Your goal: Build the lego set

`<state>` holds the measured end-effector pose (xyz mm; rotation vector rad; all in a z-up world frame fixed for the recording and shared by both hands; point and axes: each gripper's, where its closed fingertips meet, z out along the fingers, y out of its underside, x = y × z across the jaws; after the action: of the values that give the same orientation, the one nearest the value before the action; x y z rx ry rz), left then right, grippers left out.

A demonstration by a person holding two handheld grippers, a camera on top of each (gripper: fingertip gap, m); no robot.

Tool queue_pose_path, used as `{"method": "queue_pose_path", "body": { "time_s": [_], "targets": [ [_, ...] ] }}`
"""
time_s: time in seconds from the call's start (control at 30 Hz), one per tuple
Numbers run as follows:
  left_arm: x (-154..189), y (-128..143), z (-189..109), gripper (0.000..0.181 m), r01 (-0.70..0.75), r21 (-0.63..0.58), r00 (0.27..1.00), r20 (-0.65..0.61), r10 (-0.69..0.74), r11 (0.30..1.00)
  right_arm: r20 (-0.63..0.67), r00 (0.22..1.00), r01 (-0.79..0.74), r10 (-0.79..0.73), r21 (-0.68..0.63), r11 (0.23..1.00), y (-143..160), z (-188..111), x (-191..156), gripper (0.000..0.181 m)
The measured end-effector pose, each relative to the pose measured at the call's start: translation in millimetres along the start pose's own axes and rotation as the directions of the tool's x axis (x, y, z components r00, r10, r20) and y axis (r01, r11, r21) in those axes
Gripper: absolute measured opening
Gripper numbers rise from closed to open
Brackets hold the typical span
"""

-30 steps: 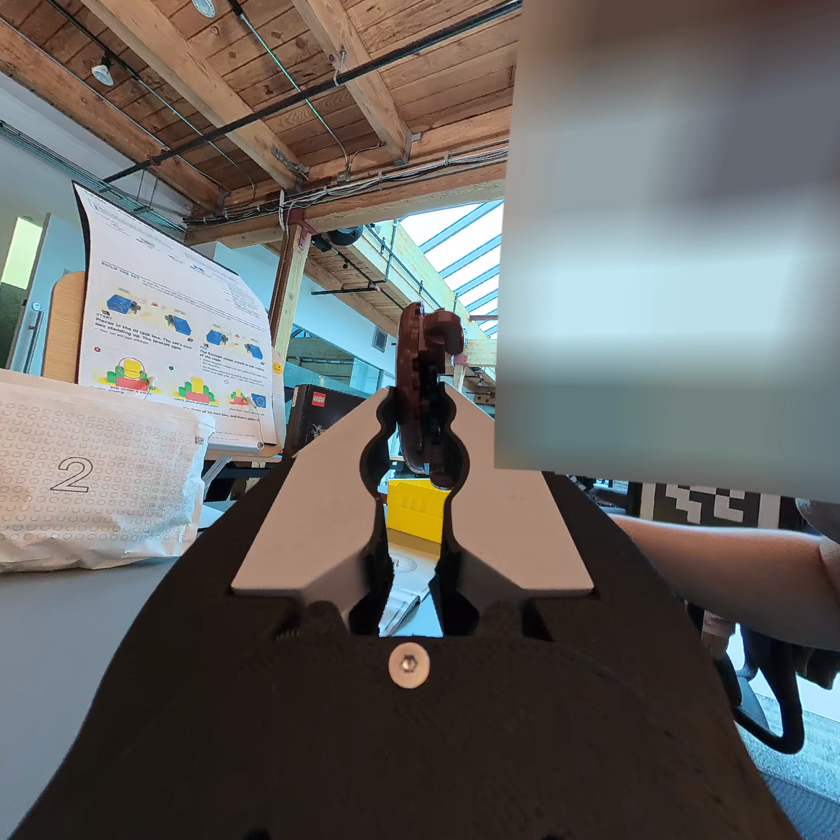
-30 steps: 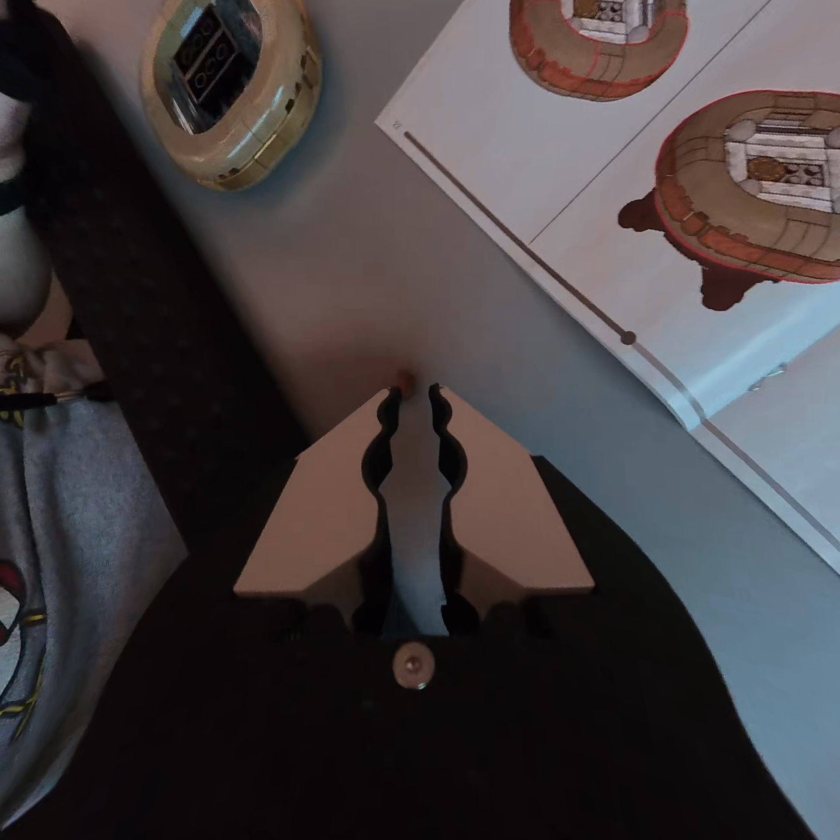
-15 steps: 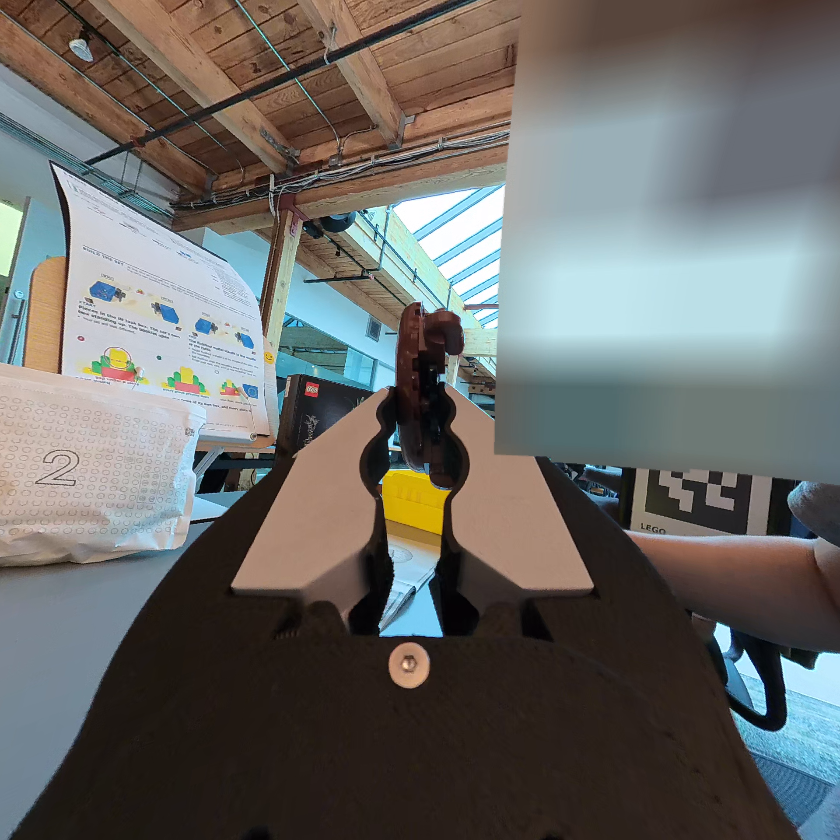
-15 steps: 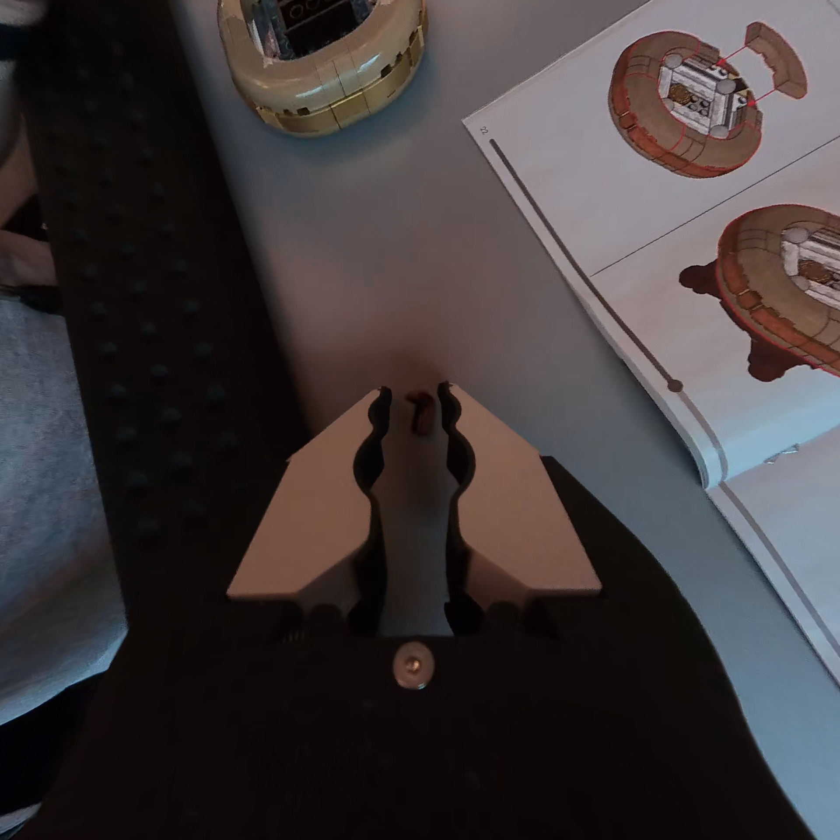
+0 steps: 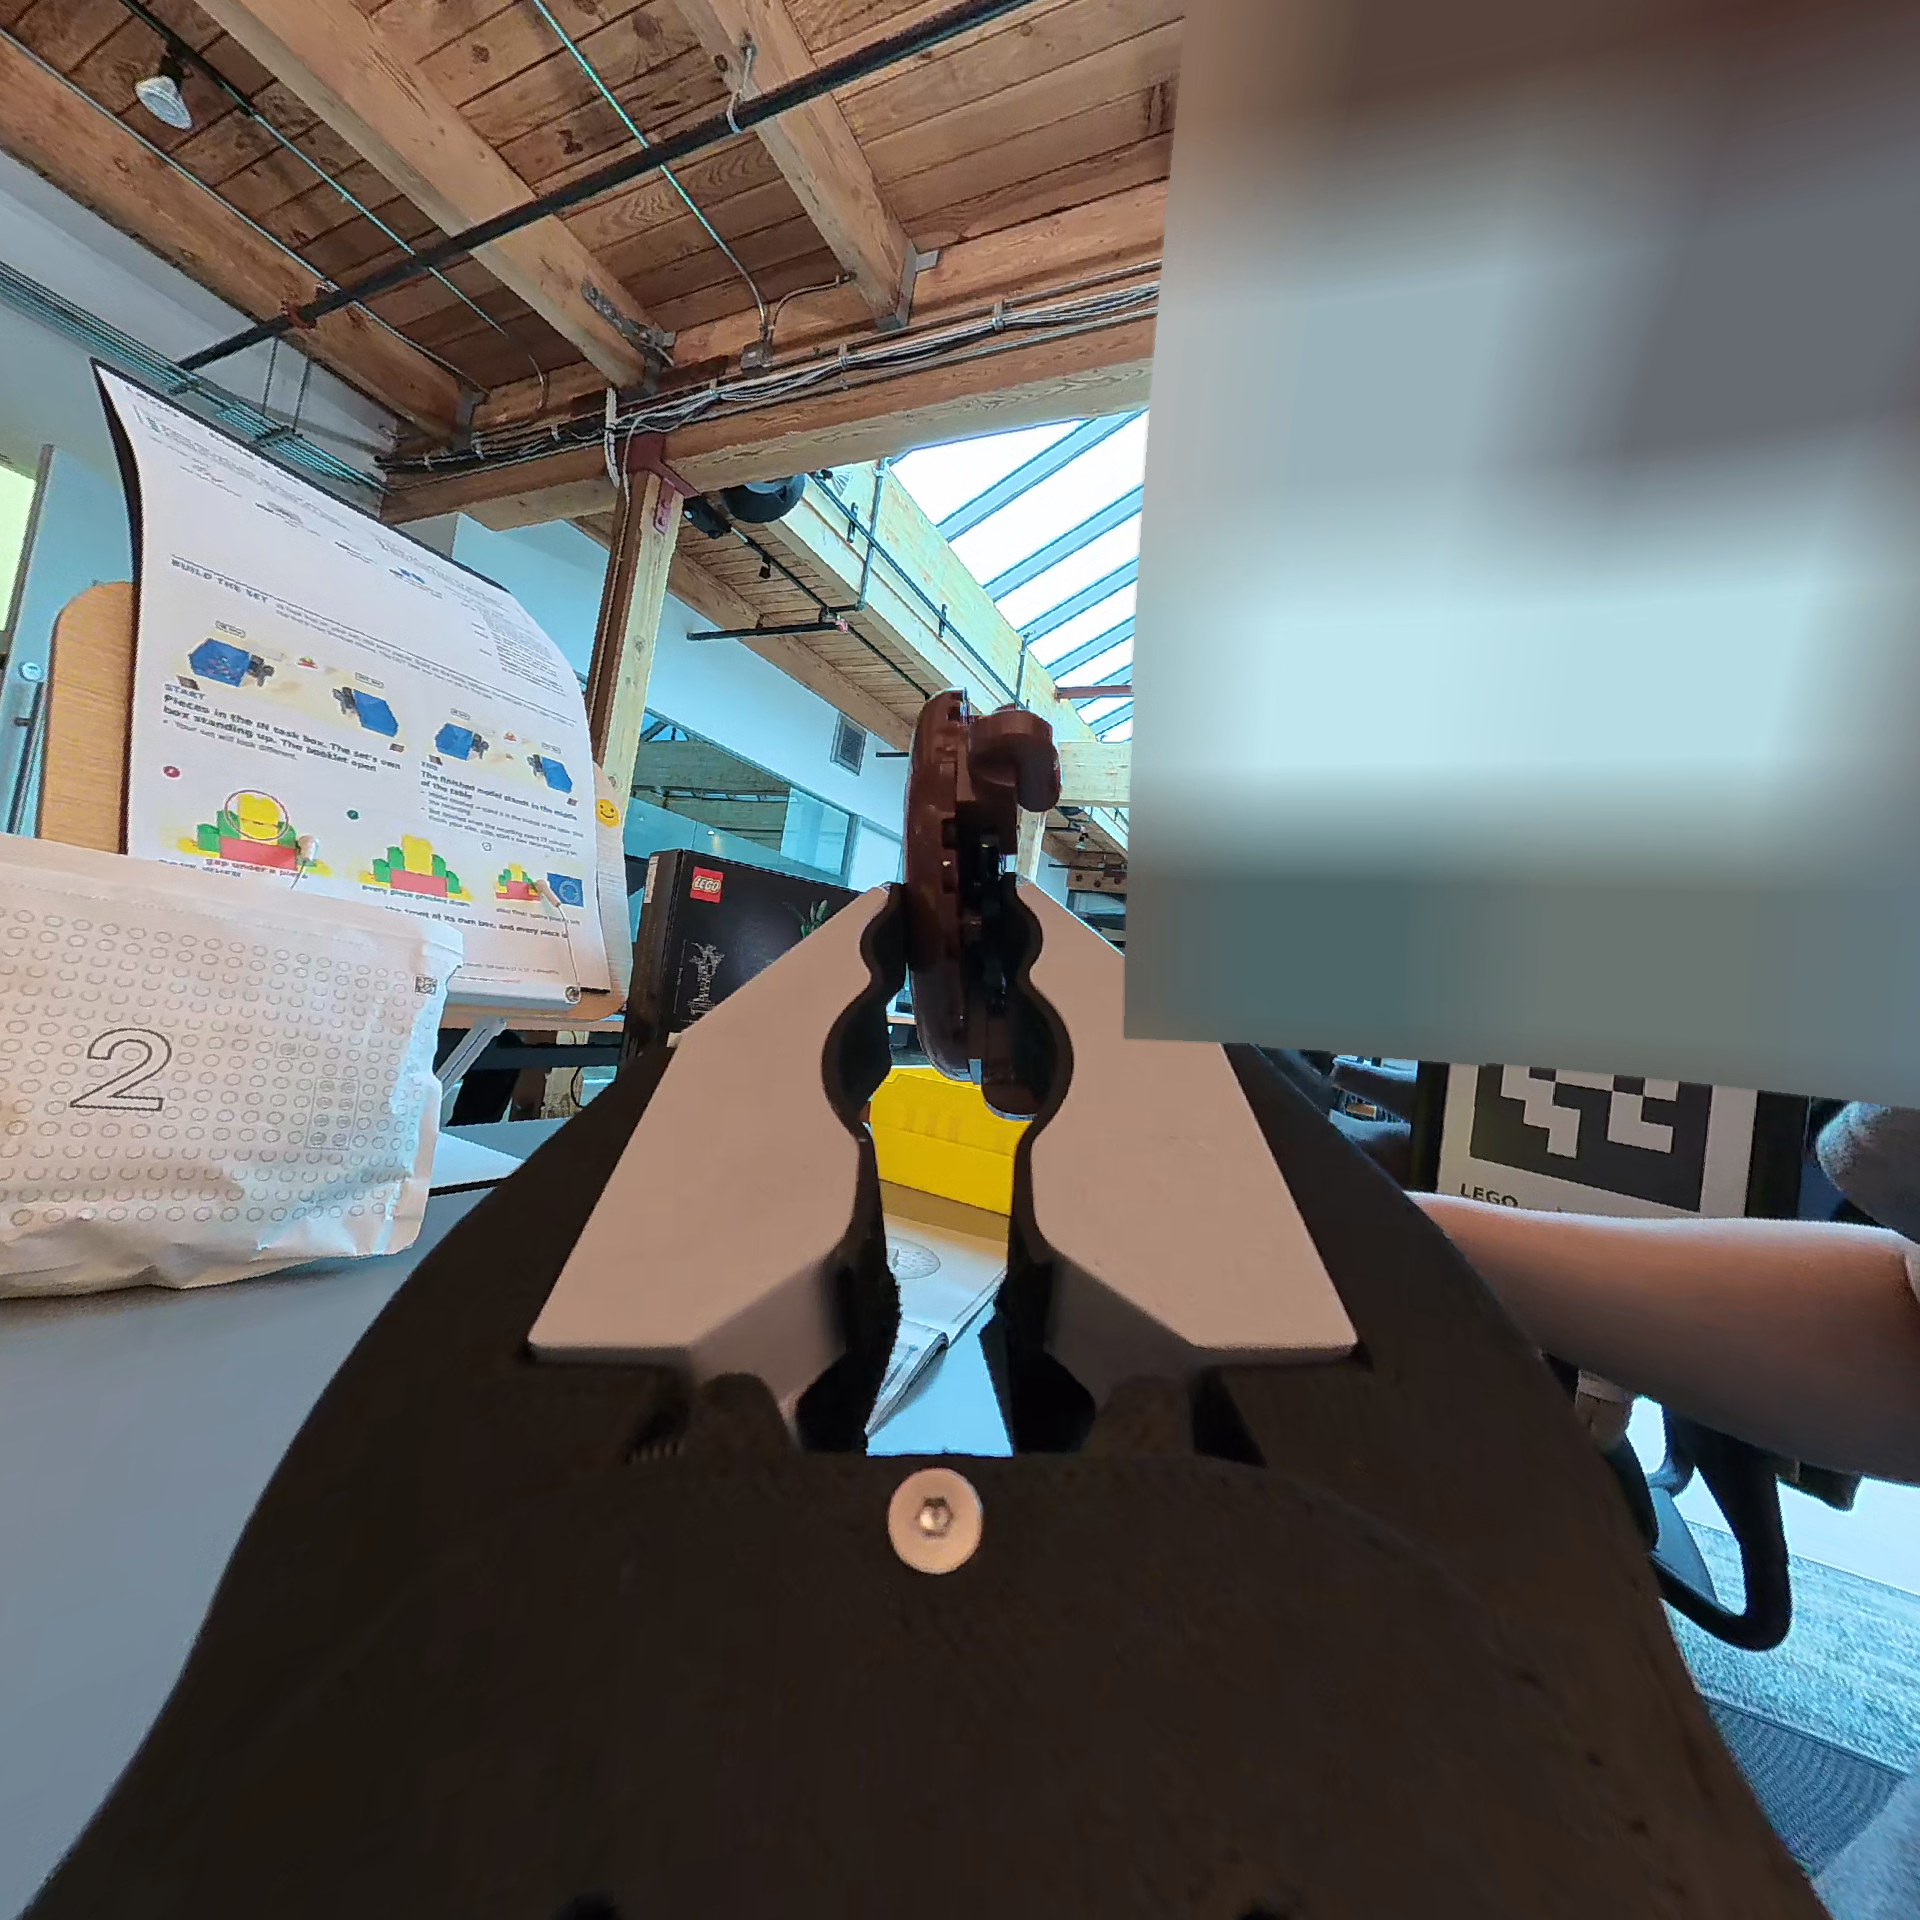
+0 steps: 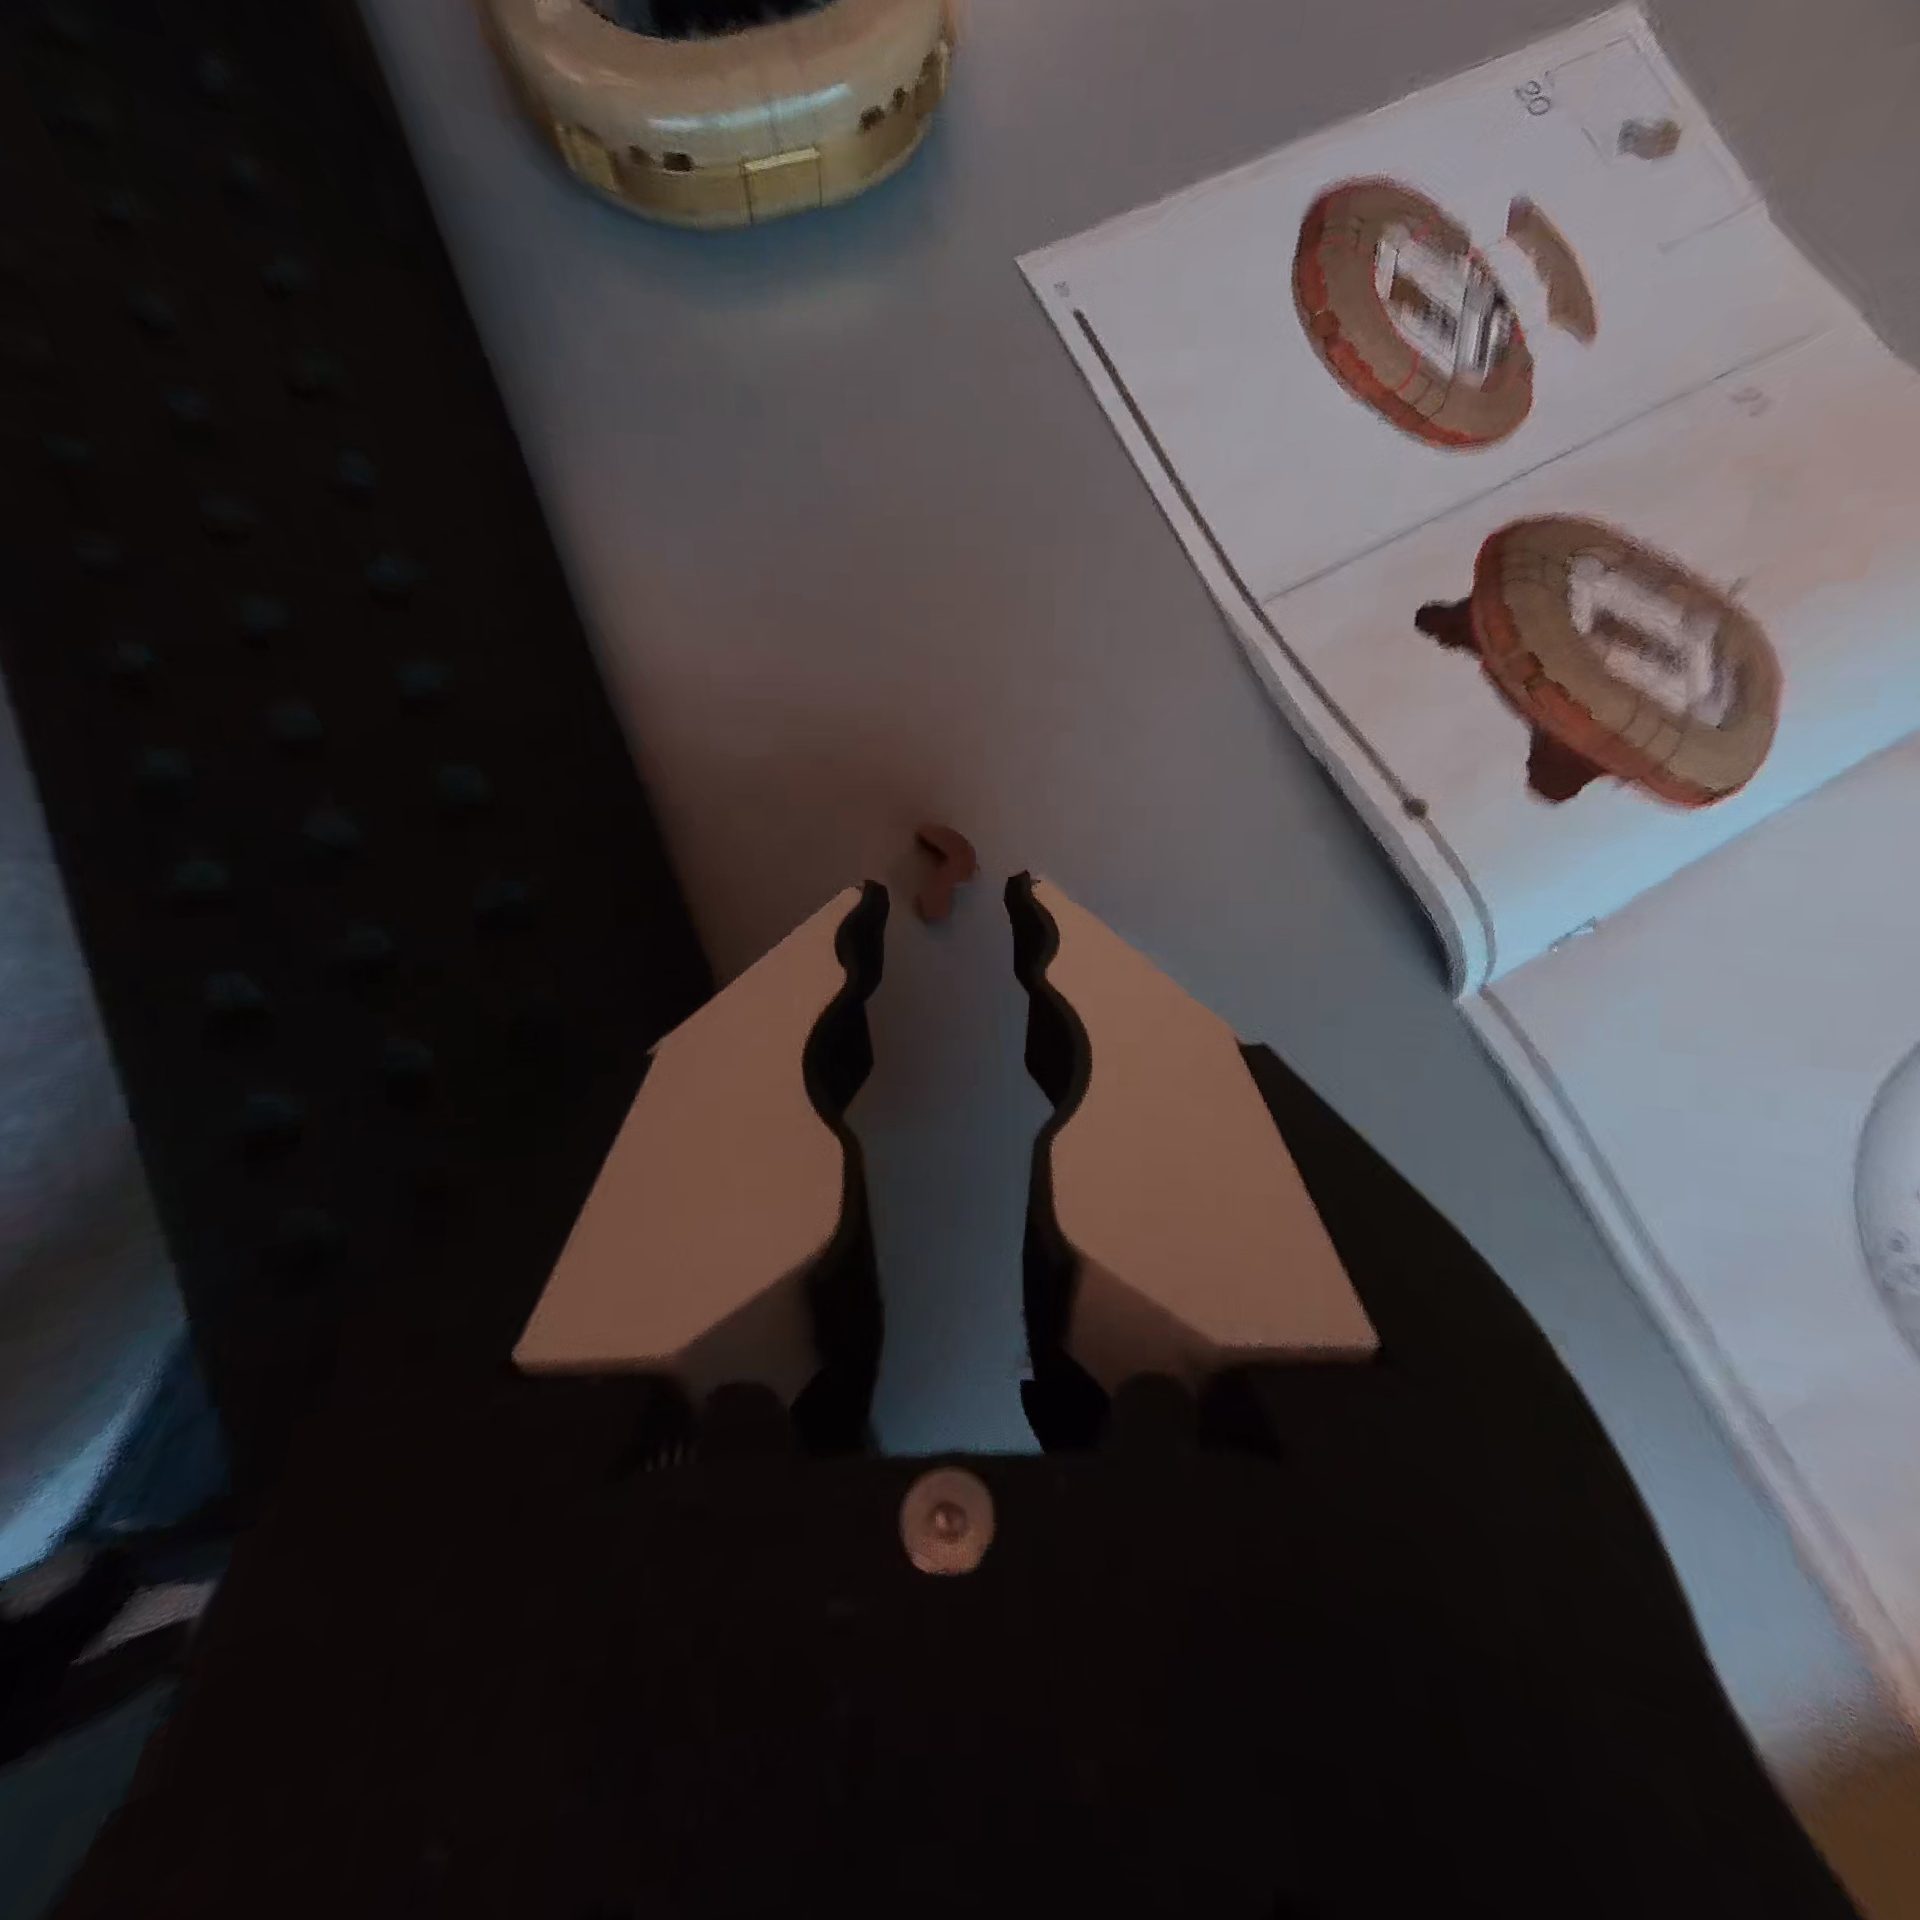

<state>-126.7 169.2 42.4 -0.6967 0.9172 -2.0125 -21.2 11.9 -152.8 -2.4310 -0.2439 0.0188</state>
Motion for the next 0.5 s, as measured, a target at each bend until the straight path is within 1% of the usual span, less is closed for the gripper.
{"method": "queue_pose_path", "body": {
  "time_s": [0.03, 0.1, 0.17, 0.2, 0.33, 0.4, 0.43, 0.5],
  "targets": [
    [0.4, 0.2, 0.1, 0.015, 0.000, -0.001, 1.000, -0.002, 0.000, 1.000, 0.044, 0.996, -0.075, 0.076, -0.008, 0.997, 2.1, 1.0, -1.7, 0.025],
    [1.0, 1.0, 0.2, 0.015, 0.000, -0.005, 1.000, -0.004, 0.000, 1.000, 0.087, 0.976, -0.207, 0.201, 0.058, 0.977, -4.2, -1.4, 8.2, 0.023],
    [1.9, 2.2, 0.4, 0.015, 0.000, -0.010, 1.000, -0.007, 0.000, 1.000, 0.178, 0.955, -0.255, 0.237, 0.085, 0.963, -8.2, -4.7, 11.1, 0.016],
    [2.2, 2.9, 0.5, 0.015, -0.001, -0.014, 1.000, -0.007, 0.001, 1.000, 0.209, 0.949, -0.255, 0.235, 0.079, 0.964, -8.3, -4.7, 11.9, 0.013],
    [2.4, 5.2, 0.9, 0.015, -0.012, -0.026, 1.000, -0.004, 0.012, 1.000, 0.255, 0.939, -0.229, 0.231, -0.039, 0.973, -5.2, 3.1, 8.1, 0.014],
    [2.0, 5.0, 0.8, 0.015, -0.019, -0.027, 1.000, 0.000, 0.019, 0.999, 0.241, 0.943, -0.207, 0.228, -0.112, 0.972, 0.2, 7.5, 4.2, 0.017],
    [1.8, 4.7, 0.6, 0.015, -0.019, -0.025, 1.000, 0.000, 0.019, 1.000, 0.236, 0.946, -0.197, 0.223, -0.128, 0.972, 1.4, 9.2, 2.0, 0.017],
    [1.3, 4.6, 0.7, 0.015, -0.015, -0.024, 1.000, 0.001, 0.015, 1.000, 0.206, 0.956, -0.185, 0.209, -0.128, 0.974, 0.7, 12.3, 2.3, 0.007]
  ]
}}
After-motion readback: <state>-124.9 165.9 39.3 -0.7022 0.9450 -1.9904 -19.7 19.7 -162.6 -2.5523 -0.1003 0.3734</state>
